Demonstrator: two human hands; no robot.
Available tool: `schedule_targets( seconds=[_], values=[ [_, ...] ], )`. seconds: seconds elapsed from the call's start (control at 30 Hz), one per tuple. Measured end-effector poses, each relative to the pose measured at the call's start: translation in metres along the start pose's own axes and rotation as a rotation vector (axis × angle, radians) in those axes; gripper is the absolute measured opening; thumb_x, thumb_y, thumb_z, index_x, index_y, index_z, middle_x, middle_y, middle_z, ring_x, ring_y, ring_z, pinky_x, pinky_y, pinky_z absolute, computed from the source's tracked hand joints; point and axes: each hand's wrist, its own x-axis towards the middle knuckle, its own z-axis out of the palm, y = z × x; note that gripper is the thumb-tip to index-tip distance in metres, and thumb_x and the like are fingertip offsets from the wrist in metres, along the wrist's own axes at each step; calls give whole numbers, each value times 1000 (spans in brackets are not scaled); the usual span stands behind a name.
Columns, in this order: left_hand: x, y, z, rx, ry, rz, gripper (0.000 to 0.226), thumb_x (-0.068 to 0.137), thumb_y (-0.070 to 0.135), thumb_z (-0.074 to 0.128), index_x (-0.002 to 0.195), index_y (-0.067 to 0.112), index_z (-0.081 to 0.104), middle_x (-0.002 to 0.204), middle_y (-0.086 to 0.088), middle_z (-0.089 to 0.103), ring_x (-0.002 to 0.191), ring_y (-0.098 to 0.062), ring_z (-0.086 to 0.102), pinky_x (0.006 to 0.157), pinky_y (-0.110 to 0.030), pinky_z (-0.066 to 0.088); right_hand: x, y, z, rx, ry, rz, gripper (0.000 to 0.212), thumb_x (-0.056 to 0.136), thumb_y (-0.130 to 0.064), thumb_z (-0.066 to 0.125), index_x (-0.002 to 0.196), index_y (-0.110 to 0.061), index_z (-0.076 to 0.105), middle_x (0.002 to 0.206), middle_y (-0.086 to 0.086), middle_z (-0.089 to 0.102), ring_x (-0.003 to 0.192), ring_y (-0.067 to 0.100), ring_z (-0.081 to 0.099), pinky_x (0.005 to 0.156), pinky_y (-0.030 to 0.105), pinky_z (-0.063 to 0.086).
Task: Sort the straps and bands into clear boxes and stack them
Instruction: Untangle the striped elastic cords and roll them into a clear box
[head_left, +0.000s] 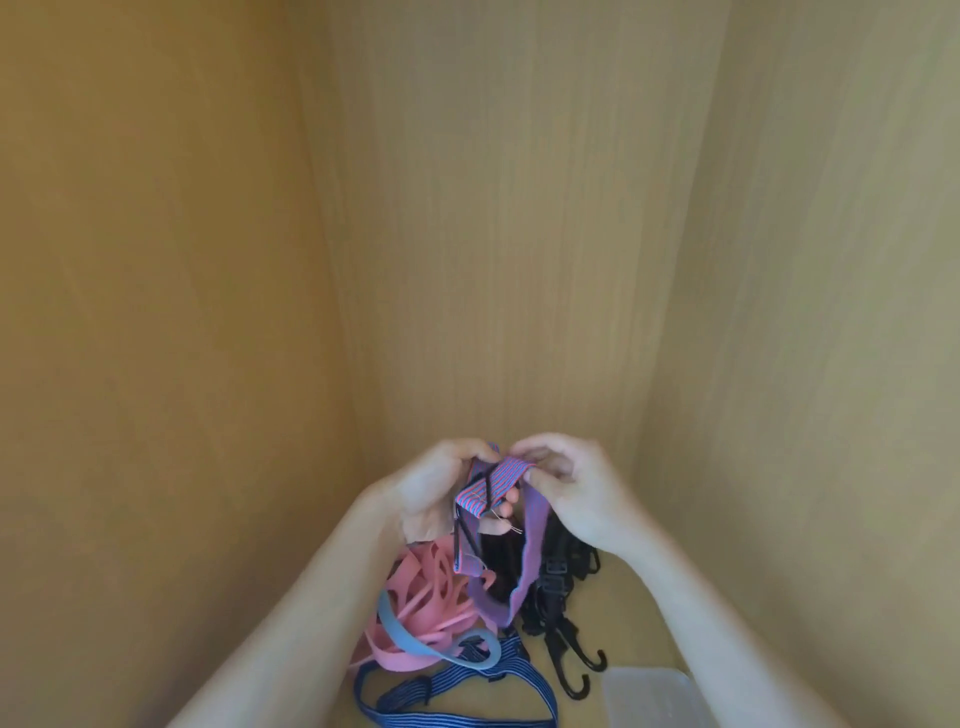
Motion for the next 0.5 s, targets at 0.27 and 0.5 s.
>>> schedule_targets(
  seconds=[0.27,0.5],
  values=[
    [-5,6,1,135,-87,-68,58,98,61,36,102,9,61,75,-16,63,54,-25,65,55,-36,61,5,-15,-10,-43,-121,-15,35,83,15,64,90,-19,69,84,4,64,75,15,55,74,25,45],
    [0,9,8,217,-200,-113,91,85,86,28,96,1,60,75,-18,59,55,-27,65,59,-39,61,7,-16,0,-272,-131,-167,53,67,19,48,80,-31,62,87,-5,51,69,-1,53,61,10,43]
  ],
)
